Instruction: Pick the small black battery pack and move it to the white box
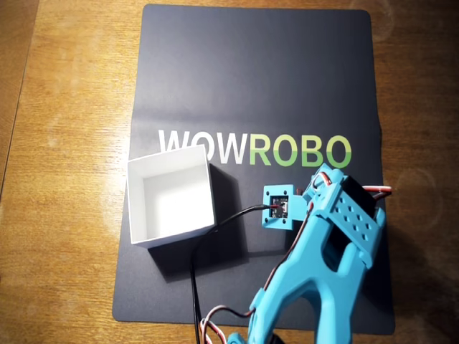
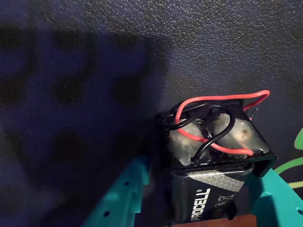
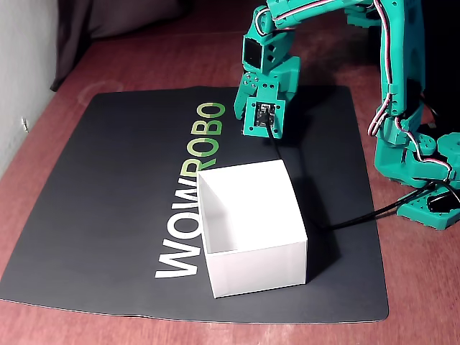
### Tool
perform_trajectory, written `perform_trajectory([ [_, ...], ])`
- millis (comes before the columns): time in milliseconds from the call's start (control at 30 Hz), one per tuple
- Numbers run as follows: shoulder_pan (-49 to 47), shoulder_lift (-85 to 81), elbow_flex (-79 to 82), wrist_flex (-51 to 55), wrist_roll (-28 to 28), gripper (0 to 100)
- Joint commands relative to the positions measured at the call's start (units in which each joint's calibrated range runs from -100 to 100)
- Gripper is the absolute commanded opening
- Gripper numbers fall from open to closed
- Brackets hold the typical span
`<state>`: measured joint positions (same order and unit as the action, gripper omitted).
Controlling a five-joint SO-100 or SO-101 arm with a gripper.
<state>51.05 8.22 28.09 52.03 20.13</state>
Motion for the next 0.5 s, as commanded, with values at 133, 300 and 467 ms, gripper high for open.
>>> perform_trajectory([
  [133, 0.4, 0.0, 1.2, 0.3, -0.1, 22],
  [300, 0.5, -0.1, 1.2, 0.4, -0.1, 15],
  [467, 1.6, -0.1, 1.3, 0.8, -0.1, 12],
])
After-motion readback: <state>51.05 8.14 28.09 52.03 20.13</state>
